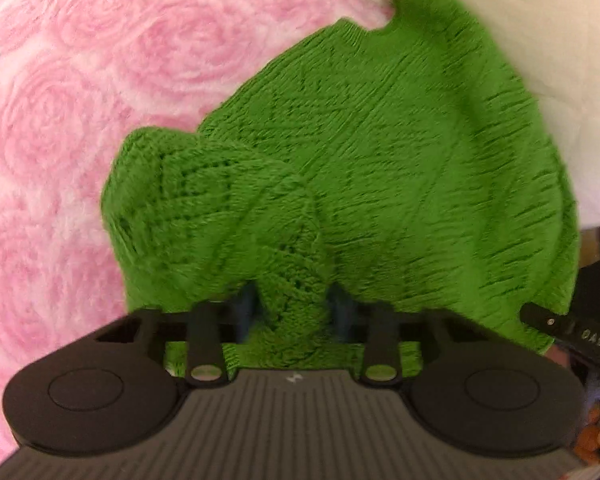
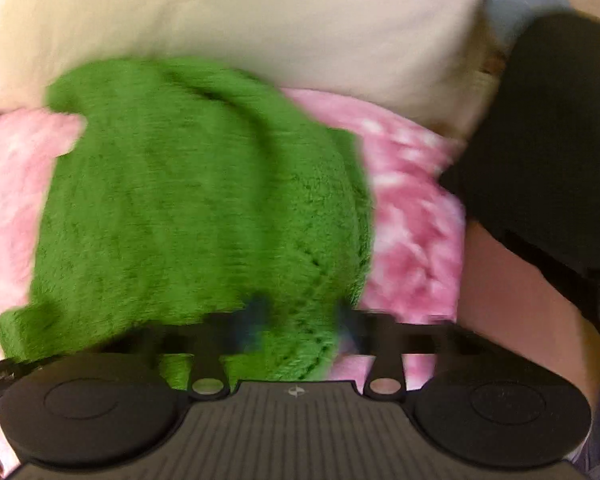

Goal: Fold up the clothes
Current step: 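Grasp the sweater edge with both grippers and lift it up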

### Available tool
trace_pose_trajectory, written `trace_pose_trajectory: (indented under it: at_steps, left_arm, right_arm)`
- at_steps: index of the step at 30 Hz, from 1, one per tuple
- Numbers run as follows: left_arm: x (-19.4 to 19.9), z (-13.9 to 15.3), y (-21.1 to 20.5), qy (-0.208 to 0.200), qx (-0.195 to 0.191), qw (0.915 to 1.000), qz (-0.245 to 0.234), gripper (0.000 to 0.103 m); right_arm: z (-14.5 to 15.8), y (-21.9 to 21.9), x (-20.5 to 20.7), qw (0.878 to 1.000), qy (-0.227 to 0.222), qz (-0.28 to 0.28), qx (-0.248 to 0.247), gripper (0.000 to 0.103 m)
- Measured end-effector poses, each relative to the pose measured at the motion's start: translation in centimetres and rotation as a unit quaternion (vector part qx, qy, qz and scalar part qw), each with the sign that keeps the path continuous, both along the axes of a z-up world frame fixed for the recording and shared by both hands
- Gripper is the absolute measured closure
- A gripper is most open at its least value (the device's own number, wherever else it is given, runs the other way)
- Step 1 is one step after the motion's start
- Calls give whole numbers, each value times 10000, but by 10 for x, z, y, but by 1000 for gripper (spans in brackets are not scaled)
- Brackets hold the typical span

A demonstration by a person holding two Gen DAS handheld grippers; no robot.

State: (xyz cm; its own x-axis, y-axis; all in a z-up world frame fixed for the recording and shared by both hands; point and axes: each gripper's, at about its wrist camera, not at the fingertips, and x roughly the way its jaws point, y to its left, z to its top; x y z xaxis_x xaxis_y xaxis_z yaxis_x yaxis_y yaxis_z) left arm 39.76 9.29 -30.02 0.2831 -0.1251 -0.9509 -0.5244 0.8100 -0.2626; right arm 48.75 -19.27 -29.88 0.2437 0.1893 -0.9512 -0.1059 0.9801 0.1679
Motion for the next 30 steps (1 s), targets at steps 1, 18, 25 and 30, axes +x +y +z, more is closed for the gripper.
trace_pose_trajectory:
  at_steps: [1,18,25,30]
  left_arm:
    - [-3,5,2,-121,-62,9999,57,87]
    - [-251,203,70,-2242,527,9531,1964,91]
    - [-458,298,81,-2649,1420,8927,3357,91]
    - [-597,347,62,-2584,2162,8436,4180,91]
  right_arm:
    - [7,7,-2,9998,-131,163,-35,85]
    - [209,159,-111,9231,-1400,2948,2034,88]
    - [269,237,-241,8558,-1065,4210,2809,88]
    - [306,294,-361,7896,-926,5099,3285,88]
